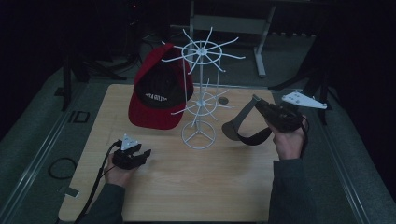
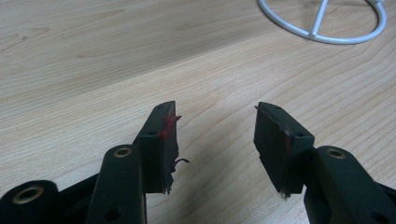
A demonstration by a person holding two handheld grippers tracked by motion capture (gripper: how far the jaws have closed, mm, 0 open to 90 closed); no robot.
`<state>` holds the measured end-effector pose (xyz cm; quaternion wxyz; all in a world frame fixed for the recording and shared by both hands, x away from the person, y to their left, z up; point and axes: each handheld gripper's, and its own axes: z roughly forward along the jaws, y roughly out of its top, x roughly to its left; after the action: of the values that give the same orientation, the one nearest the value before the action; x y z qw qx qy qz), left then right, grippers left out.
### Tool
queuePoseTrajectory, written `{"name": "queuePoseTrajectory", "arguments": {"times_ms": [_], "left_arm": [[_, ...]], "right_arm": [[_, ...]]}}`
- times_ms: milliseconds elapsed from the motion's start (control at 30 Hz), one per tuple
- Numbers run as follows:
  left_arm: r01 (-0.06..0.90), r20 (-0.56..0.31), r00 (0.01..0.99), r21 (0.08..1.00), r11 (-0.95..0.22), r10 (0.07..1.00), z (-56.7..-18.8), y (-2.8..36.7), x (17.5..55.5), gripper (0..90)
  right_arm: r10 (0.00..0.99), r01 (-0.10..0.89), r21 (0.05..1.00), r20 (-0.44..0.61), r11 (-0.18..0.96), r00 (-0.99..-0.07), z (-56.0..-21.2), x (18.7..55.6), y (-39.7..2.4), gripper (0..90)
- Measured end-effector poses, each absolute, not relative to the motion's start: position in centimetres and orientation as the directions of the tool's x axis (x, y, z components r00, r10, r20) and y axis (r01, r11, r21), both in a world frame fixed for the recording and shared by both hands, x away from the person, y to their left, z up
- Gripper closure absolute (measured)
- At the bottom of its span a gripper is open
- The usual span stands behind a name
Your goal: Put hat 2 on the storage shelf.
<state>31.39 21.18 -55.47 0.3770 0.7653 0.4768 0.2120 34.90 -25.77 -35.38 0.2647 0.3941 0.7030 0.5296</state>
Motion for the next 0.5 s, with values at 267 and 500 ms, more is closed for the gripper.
{"name": "queuePoseTrajectory", "arguments": {"times_ms": [267, 500], "left_arm": [[0.57, -0.036, 0.455, 0.779, -0.261, 0.89, -55.5, 21.2, 31.4, 50.0], [0.57, -0.035, 0.456, 0.779, -0.261, 0.889, -55.5, 21.2, 31.4, 50.0]], "right_arm": [[0.827, 0.256, 0.958, 0.036, 0.132, -0.561, -34.4, 34.7, -25.5, 88.1], [0.819, 0.243, 0.962, 0.037, 0.127, -0.572, -33.8, 34.7, -24.9, 88.2]]}}
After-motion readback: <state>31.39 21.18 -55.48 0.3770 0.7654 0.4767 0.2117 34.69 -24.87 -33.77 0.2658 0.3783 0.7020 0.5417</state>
